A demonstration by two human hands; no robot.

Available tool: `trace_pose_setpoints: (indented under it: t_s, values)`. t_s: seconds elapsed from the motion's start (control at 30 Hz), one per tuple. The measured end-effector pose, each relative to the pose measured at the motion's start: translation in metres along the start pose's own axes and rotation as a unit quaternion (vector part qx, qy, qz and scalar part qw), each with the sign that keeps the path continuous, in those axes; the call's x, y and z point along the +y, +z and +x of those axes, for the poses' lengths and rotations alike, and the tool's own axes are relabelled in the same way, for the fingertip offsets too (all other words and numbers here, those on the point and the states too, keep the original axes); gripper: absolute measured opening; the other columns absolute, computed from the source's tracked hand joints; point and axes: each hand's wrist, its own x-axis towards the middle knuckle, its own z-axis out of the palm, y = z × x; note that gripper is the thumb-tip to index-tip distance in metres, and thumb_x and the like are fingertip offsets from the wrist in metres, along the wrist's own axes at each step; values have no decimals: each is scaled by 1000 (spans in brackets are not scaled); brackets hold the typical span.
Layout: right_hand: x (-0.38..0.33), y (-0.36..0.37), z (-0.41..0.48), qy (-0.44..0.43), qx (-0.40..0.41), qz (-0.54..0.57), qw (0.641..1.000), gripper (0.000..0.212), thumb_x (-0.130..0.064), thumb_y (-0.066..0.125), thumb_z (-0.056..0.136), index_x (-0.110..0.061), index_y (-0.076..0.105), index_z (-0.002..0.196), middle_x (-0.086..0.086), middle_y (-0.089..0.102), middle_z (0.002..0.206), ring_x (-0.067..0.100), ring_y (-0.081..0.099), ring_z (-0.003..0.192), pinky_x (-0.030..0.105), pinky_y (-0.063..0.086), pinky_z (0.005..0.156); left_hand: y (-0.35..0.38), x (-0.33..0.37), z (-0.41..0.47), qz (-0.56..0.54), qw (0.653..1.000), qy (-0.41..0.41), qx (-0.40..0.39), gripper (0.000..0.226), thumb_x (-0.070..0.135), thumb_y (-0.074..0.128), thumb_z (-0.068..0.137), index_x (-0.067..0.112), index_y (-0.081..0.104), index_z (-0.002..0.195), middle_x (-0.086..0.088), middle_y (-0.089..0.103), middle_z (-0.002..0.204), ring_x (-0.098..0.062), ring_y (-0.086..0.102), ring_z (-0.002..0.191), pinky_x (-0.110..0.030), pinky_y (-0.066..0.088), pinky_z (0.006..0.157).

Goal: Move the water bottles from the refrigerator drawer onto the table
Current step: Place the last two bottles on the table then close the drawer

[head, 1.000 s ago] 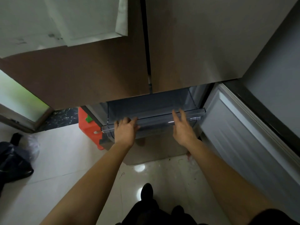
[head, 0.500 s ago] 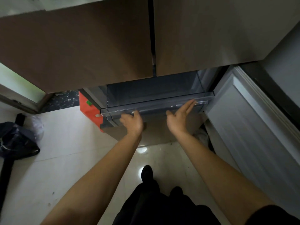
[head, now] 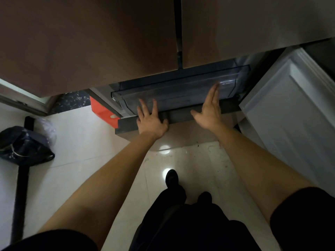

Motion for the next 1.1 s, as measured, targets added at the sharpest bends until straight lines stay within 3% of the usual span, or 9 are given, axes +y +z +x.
trace_pose_setpoints:
  t_s: [0.1, 0.2, 0.43, 0.53, 0.7, 0.8, 0.97, 1.1]
  values:
    - [-3, -1, 16, 11, -37, -64, 997, 116, -44, 71, 86, -23, -18, 156, 12, -38, 157, 34, -18, 150, 53, 17, 122, -4, -1, 12, 22, 1000, 3, 2, 95, 47, 58, 93, 34, -10, 157, -10, -33, 159, -36, -15, 150, -54, 12, 120]
    - [-5, -8, 31, -3, -44, -94, 995, 115, -44, 72, 85, -24, -15, 157, 13, -35, 158, 34, -21, 149, 54, 14, 122, -12, -3, 27, 35, 999, 8, -3, 97, 47, 60, 91, 36, -11, 156, -8, -33, 160, -36, -15, 150, -55, 14, 121]
    - [-6, -17, 51, 13, -65, -121, 990, 106, -40, 70, 88, -36, -12, 156, 3, -35, 159, 39, -9, 151, 55, 22, 120, -29, -4, 47, 37, 999, 18, -14, 95, 55, 59, 88, 37, -3, 157, -4, -26, 163, -34, -9, 152, -53, 22, 117]
    - [-6, -16, 47, 14, -30, -111, 993, 95, -36, 67, 90, -37, 1, 158, 3, -25, 163, 39, -1, 151, 53, 32, 115, -29, -6, 46, 47, 998, 31, 4, 91, 53, 60, 87, 34, 5, 158, -6, -17, 165, -35, -3, 152, -53, 24, 116]
    - [-8, -30, 20, -27, 124, -109, 986, 61, -33, 60, 93, -20, 41, 150, 19, 25, 160, 38, 25, 147, 53, 34, 114, -30, -4, 41, 37, 988, 78, 127, 65, 43, 53, 92, 18, 36, 149, -16, 24, 160, -40, 22, 145, -55, 32, 111]
    - [1, -50, -17, -82, 257, -119, 956, 43, -26, 59, 93, -11, 58, 134, 21, 47, 145, 38, 46, 132, 52, 46, 102, -22, 18, 32, 10, 971, 147, 187, 52, 37, 50, 95, 12, 49, 140, -20, 40, 151, -43, 34, 139, -59, 33, 107]
    - [21, -121, -86, -88, 440, -202, 871, 29, -19, 57, 97, -9, 65, 123, 18, 56, 136, 36, 57, 118, 48, 47, 96, -8, 103, 10, -43, 929, 311, 194, 43, 34, 43, 101, 11, 53, 136, -17, 45, 147, -40, 39, 135, -61, 31, 109]
    - [44, -177, -161, 14, 528, -299, 795, 30, -25, 55, 99, -14, 65, 124, 15, 55, 137, 32, 53, 123, 44, 37, 99, 0, 196, -33, -116, 862, 460, 181, 45, 32, 43, 101, 10, 50, 140, -20, 45, 147, -40, 41, 133, -59, 33, 108]
